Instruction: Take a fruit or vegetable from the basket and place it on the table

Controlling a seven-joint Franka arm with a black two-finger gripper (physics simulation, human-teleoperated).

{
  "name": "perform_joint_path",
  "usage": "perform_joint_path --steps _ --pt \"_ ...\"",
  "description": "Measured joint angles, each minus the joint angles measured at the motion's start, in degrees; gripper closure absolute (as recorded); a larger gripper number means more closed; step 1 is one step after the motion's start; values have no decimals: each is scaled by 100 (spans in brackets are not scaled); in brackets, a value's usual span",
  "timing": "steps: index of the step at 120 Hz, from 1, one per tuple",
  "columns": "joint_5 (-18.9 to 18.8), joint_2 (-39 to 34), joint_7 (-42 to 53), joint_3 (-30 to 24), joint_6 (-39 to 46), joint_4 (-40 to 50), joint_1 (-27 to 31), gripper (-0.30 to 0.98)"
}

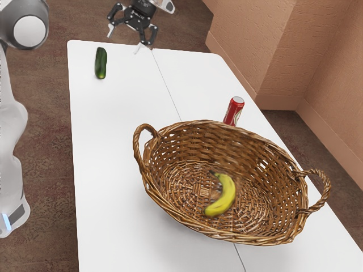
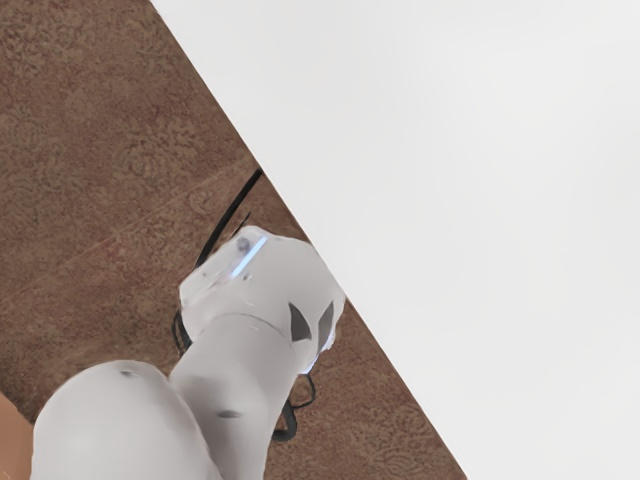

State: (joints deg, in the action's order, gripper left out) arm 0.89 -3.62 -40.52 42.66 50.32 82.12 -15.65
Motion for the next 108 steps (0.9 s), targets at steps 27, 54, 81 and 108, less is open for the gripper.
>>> perform_joint_path --steps 27,54,81,108 --pt "31 -47 -2635 101 1564 94 -338 0" --pt "-320 89 -4635 -1796 1836 -2129 -121 0" --pt "-924 524 -6742 -3971 2056 -1893 -2838 0" --pt "-837 565 -8264 -3970 2803 -874 -4418 0"
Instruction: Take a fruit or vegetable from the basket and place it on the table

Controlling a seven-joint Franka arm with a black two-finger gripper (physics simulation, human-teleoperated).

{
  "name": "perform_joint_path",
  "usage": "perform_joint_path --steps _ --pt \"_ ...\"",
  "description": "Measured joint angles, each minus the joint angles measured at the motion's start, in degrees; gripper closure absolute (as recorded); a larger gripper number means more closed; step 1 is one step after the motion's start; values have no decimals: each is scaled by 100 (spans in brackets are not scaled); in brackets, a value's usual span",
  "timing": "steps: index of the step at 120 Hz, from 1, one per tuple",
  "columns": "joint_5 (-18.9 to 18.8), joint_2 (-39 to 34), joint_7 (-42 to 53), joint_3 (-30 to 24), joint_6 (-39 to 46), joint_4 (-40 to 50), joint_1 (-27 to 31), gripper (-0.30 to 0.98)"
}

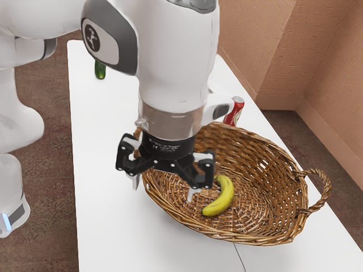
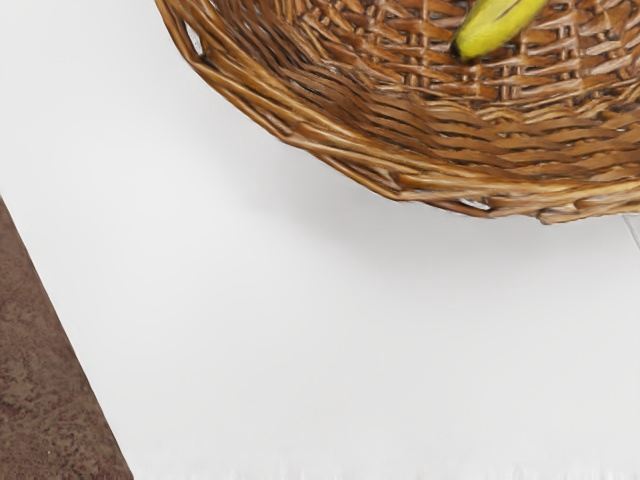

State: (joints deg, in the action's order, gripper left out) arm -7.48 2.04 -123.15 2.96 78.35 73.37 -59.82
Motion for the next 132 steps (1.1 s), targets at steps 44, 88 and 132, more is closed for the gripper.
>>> perform_joint_path --steps 44,88,132 --pt "168 -90 -1368 324 428 256 3594 0" --pt "432 94 -2025 555 618 451 2061 0" --pt "604 270 -1718 596 888 584 2791 0"
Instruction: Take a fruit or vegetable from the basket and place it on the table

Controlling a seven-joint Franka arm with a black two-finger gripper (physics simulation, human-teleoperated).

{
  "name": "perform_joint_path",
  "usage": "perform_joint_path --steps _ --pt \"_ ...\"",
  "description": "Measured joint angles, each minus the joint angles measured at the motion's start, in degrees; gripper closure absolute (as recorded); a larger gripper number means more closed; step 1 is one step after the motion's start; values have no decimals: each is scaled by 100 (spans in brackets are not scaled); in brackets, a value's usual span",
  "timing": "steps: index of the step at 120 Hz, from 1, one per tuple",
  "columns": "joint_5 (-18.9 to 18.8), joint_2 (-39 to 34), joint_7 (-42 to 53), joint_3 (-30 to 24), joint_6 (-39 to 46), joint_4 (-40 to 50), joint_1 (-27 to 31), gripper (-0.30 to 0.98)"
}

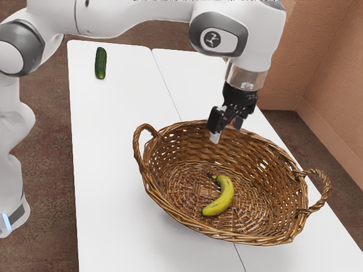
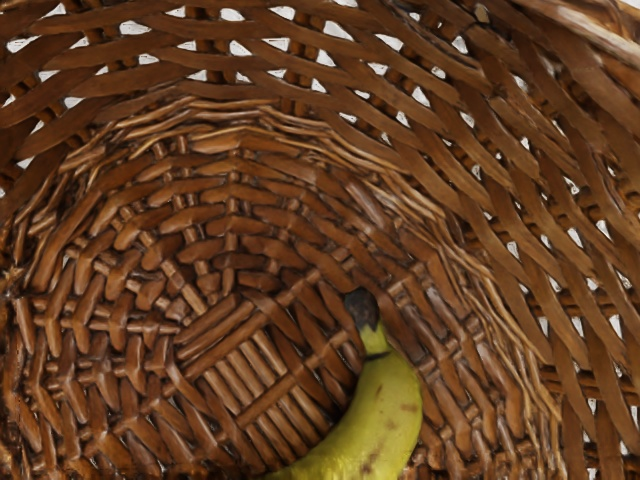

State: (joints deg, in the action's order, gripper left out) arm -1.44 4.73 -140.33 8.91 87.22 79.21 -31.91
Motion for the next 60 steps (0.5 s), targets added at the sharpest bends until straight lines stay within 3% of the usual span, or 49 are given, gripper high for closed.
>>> perform_joint_path --steps 19,60 --pt "-155 -37 563 -193 39 1 -293 0" --pt "-208 -12 1540 -634 21 447 -245 1"
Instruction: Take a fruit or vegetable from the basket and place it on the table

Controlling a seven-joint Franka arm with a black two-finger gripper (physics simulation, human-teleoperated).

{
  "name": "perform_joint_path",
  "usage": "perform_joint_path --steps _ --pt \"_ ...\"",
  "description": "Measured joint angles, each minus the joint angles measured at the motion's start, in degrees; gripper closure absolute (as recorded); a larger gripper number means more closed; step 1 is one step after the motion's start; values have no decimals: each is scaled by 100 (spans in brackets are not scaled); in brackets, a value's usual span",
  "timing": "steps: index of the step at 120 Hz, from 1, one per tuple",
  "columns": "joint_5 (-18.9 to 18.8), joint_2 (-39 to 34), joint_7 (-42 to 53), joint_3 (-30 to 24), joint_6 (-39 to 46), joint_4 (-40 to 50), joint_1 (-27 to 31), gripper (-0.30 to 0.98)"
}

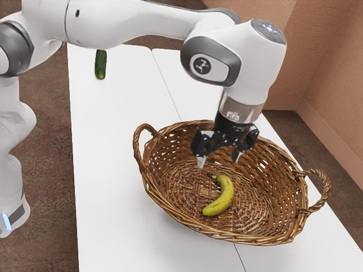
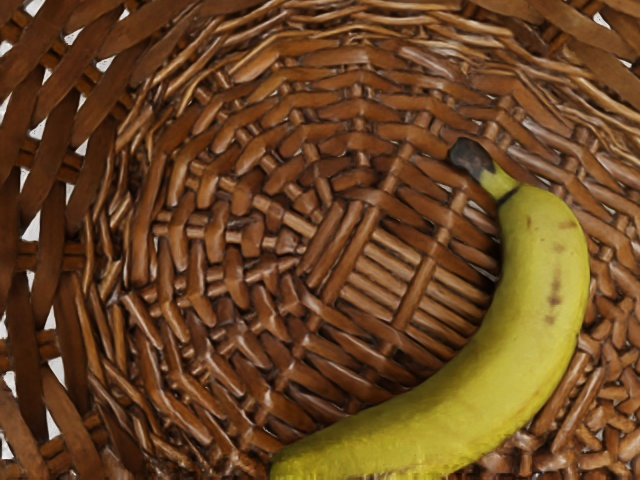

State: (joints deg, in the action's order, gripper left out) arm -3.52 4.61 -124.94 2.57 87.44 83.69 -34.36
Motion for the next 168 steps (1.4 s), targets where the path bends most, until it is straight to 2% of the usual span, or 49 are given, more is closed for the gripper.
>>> perform_joint_path --steps 30,54,79,103,168 --pt "-24 183 929 15 128 92 324 4" --pt "-30 359 1704 -27 364 65 291 4" --pt "264 515 2290 2 571 172 447 6" --pt "445 637 2727 6 836 236 510 7" --pt "547 791 3400 6 1428 534 597 11"
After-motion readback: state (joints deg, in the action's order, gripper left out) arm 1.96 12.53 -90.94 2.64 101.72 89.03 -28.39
